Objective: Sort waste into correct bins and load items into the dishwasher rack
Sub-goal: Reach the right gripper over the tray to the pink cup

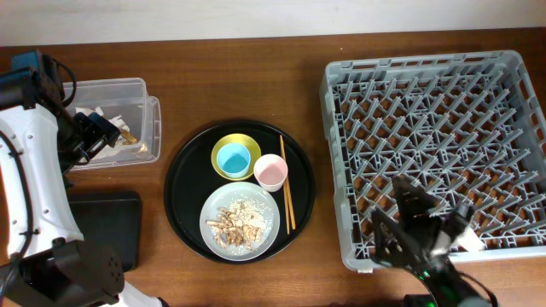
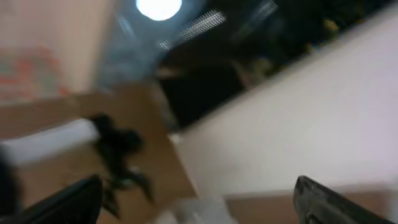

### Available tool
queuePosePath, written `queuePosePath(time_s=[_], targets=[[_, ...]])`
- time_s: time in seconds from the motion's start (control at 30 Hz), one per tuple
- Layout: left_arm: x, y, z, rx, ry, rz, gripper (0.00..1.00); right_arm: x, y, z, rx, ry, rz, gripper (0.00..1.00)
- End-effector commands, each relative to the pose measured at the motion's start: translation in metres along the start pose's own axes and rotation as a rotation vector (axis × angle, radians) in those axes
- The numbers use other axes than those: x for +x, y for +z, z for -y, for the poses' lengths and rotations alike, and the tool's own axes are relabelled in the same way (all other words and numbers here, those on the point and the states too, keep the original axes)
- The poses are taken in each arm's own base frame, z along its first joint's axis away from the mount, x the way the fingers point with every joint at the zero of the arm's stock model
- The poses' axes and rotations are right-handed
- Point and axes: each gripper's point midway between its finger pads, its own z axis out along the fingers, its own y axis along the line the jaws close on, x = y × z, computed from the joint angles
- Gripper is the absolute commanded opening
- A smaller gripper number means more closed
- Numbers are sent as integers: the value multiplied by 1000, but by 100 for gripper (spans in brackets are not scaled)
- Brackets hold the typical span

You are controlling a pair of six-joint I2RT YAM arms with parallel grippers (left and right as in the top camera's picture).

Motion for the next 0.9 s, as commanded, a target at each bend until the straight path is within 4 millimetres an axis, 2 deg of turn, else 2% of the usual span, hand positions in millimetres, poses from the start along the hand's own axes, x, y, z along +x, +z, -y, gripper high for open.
queuePosePath(time_s=[0.0, 0.1, 0.2, 0.43, 0.53, 0.73, 0.8, 0.87], targets=[[-1, -5, -1, 12, -15, 14, 99, -31, -2, -26, -90, 116, 118, 99], [-1, -5, -1, 12, -15, 14, 99, -60, 0, -34, -70, 137, 209, 98], [-1, -5, -1, 12, -15, 14, 99, -83, 6, -43, -10, 99, 224, 98], [-1, -5, -1, 12, -15, 14, 99, -118, 33, -70, 169, -102, 36, 98], [-1, -5, -1, 12, -15, 14, 99, -124, 48, -75, 214, -160, -95, 98], [-1, -5, -1, 12, -15, 14, 99, -128, 77, -66, 294, -208, -344, 98], [-1, -5, -1, 12, -15, 14, 99, -124, 90, -55, 323, -199, -457, 98], [-1, -5, -1, 12, -15, 14, 99, -117, 93, -43, 364, -168, -542, 98]])
